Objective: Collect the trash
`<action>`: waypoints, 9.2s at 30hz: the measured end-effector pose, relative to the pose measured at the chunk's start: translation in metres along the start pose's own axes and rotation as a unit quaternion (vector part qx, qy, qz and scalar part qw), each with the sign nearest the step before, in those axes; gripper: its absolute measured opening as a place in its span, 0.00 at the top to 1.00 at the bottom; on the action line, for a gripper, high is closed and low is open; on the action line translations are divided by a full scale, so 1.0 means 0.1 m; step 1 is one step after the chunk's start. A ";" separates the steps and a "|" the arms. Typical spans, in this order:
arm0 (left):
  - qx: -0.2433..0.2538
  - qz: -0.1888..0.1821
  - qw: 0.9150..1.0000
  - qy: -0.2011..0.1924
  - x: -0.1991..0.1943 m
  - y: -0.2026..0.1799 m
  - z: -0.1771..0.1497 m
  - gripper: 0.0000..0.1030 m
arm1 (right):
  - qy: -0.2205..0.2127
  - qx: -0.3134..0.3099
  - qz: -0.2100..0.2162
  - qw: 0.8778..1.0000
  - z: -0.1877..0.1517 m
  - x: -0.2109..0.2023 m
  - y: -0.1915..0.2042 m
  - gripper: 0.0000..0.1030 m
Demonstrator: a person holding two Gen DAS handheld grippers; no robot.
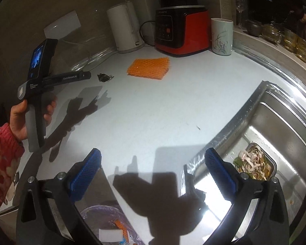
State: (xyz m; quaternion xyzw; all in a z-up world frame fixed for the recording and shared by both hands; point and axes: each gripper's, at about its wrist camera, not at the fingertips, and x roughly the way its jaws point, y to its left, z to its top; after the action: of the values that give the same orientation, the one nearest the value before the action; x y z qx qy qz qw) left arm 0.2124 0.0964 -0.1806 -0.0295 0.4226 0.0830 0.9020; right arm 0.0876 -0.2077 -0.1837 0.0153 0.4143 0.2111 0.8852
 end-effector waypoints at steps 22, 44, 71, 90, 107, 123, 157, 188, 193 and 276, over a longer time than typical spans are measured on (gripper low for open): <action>0.016 -0.019 0.998 0.052 1.04 0.03 0.24 0.48 | 0.027 -0.009 0.043 0.999 0.45 0.62 -0.46 0.02; 0.020 -0.061 0.998 0.020 0.77 -0.07 0.24 0.97 | 0.033 -0.074 0.058 0.995 0.80 1.01 -0.29 0.02; 0.022 -0.106 0.994 -0.013 -0.49 -0.15 -0.34 0.97 | 0.070 -0.210 0.062 0.973 1.64 2.17 0.13 0.79; 0.095 -0.187 0.978 -0.011 -1.92 -0.13 -1.70 0.97 | 0.007 -0.047 0.060 0.997 -0.73 -0.49 0.80 0.79; 0.198 -0.223 0.953 0.057 -2.11 -0.42 -3.43 0.97 | -0.015 0.066 -0.021 0.997 -2.09 -1.44 0.91 0.79; 0.258 -0.182 0.920 0.234 -0.97 -0.82 -4.40 0.94 | -0.010 0.109 -0.040 0.993 -2.42 -1.57 0.75 0.78; 0.161 -0.167 0.972 -0.038 -3.35 -0.03 -3.16 0.07 | 0.064 0.069 -0.034 0.995 -2.71 -0.95 1.17 0.76; 0.153 -0.110 0.981 -0.037 -3.28 0.12 -3.29 0.07 | 0.211 0.073 -0.107 0.969 -2.86 0.44 1.34 0.04; 0.152 -0.109 0.981 -0.055 -3.43 0.12 -3.19 0.07 | 0.145 0.080 -0.099 0.981 -2.47 -0.23 1.48 0.04; 0.090 -0.070 0.975 -0.193 -5.22 0.29 -2.86 0.07 | -0.154 0.077 -0.151 0.973 -1.81 -3.42 2.43 0.02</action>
State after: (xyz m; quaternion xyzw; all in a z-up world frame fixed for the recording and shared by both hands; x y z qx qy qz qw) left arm -0.3376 0.0249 0.0373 0.0392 0.2433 -0.0143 0.9690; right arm -0.3282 -0.1452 -0.0047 0.0530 0.2855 0.0372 0.9562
